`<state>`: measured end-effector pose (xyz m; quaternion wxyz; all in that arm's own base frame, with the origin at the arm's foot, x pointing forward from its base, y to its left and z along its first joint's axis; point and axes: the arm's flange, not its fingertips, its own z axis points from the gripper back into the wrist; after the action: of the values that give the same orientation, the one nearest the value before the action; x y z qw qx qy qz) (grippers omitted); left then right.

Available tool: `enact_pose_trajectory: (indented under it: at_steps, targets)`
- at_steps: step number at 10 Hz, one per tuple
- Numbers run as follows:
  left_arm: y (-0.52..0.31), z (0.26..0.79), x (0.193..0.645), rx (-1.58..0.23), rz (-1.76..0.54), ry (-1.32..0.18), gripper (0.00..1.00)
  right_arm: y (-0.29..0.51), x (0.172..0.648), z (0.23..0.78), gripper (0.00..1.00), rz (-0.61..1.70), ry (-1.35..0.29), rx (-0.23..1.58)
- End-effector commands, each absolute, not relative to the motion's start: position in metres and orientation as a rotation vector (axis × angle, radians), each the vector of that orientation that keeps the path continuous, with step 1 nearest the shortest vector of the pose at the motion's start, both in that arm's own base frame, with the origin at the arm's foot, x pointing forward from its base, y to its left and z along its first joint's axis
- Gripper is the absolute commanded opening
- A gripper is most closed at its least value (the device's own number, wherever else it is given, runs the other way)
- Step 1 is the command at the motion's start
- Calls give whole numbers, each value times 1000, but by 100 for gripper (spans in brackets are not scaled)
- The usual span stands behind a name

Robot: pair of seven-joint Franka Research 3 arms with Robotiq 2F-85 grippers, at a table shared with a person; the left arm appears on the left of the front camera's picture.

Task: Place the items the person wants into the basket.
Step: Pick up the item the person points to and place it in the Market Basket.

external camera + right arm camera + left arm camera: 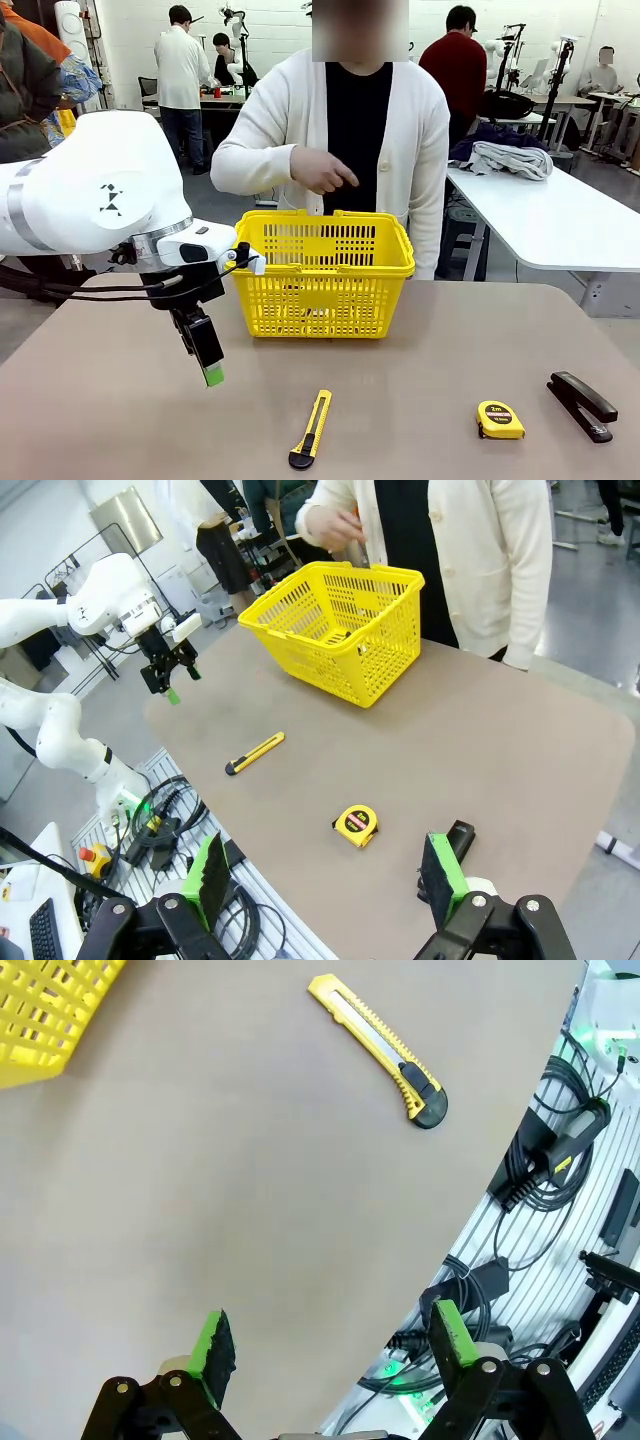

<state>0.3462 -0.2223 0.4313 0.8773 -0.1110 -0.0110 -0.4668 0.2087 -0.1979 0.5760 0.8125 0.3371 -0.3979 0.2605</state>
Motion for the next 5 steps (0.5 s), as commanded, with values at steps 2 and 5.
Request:
enact_pose_trajectory:
  at_steps: [2, 5]
  targets:
    - [-264, 421, 331, -160, -825, -23, 100, -198, 211, 577, 100, 566, -876, 736]
    - [-354, 419, 311, -38, -662, 12, 100, -198, 211, 577, 100, 566, -876, 736]
